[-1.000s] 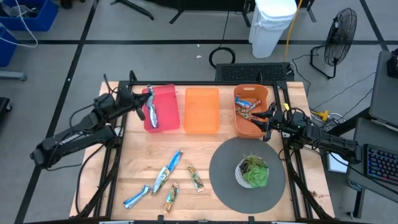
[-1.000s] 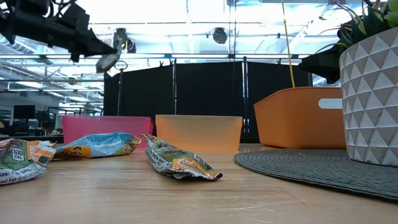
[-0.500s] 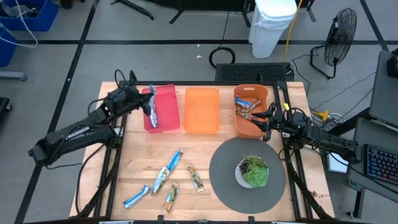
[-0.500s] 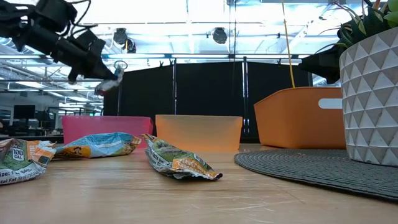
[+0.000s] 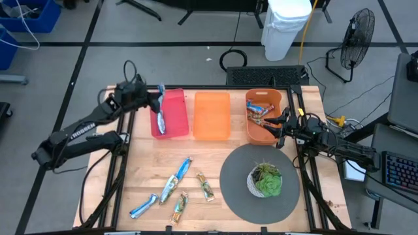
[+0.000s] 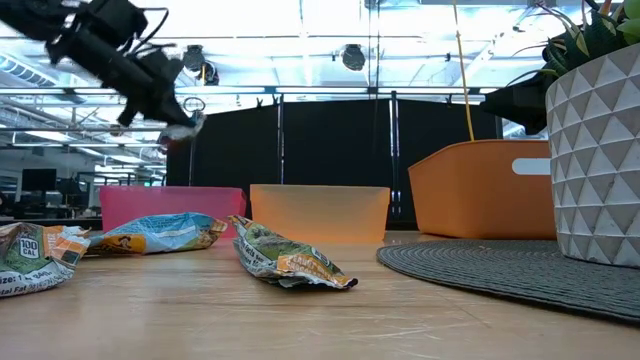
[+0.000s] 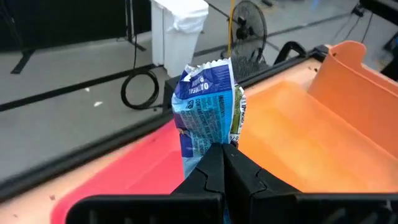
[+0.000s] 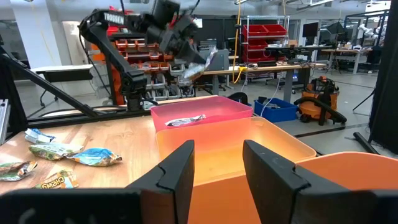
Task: Pick and place Granola Bars by type
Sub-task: Put the top blue granola bar into the pink bin
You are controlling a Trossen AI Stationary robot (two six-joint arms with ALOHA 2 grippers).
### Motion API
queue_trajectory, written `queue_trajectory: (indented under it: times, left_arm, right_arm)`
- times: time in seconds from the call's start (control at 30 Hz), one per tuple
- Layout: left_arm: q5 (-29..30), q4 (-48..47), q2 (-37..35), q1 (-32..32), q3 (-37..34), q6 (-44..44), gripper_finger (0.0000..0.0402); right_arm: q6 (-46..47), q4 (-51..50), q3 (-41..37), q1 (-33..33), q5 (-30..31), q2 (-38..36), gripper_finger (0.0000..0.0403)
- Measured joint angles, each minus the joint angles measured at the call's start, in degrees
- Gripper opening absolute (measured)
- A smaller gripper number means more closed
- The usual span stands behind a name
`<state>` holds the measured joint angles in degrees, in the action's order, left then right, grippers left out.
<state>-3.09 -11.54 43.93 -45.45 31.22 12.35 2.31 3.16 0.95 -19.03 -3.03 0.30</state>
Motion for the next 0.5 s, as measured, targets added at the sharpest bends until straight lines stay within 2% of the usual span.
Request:
queue_trajectory:
  times: [0.13,0.3,0.5]
  left_arm:
    - [-0.44,-8.17,3.74,0.04,10.39,-3.01,0.0001]
    - [-0.36,-15.88,8.74,0.04,20.03,-4.51,0.0001]
    - [0.56,-24.30,14.75,0.04,25.79,-5.14,0.0001]
  right_arm:
    - [0.00,-0.01,-0.01,0.00,0.00,0.00,0.0128]
    - [0.01,0.00,-0.01,-0.01,0.00,-0.01,0.0128]
    - [0.02,-0.01,0.00,0.00,0.00,0.00,0.0128]
